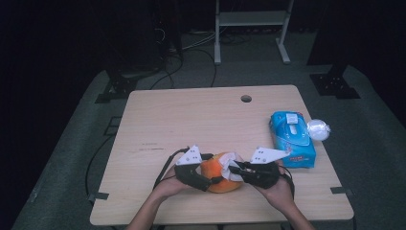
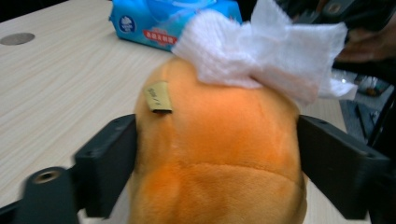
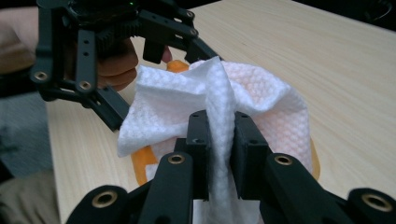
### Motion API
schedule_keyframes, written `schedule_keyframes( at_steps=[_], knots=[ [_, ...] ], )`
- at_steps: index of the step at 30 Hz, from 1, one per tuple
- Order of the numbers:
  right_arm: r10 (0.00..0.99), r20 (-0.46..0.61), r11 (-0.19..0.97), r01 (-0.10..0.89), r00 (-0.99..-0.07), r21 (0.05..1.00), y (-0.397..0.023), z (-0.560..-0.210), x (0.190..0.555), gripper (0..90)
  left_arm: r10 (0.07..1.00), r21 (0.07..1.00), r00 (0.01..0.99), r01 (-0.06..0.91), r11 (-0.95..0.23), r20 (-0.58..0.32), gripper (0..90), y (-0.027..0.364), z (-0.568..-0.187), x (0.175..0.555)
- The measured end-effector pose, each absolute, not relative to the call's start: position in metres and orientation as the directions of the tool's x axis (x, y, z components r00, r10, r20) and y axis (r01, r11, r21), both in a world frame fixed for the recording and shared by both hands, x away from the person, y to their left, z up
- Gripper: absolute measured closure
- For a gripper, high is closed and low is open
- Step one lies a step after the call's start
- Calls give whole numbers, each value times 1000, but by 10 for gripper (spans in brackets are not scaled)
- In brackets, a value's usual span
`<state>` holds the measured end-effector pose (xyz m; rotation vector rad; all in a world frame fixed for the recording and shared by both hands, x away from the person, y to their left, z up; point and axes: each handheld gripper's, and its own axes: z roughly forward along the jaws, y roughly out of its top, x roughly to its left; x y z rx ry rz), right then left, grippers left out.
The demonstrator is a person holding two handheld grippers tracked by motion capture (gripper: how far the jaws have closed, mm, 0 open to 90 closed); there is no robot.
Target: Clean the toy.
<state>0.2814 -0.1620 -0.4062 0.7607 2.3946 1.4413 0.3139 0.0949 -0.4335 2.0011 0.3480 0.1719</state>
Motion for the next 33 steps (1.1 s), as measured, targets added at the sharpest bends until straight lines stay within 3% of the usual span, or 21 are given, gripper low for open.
schedule_keyframes(
  at_steps=[3,10,18,25,33],
  knots=[
    [557,37,383,296,-830,875,-163,-406,282,778,324,897,945,174,-407,-36,244,97,-435,313],
    [637,131,329,421,-760,845,-195,-422,303,777,335,901,940,200,-385,-66,247,100,-441,314],
    [577,90,345,342,-812,874,-178,-409,293,776,329,897,943,190,-399,-53,247,99,-442,312],
    [646,203,281,476,-736,833,-206,-430,313,776,331,897,942,194,-396,-57,241,99,-443,310],
    [603,215,266,447,-768,854,-198,-423,307,772,329,897,943,190,-399,-53,236,98,-444,309]
  ],
)
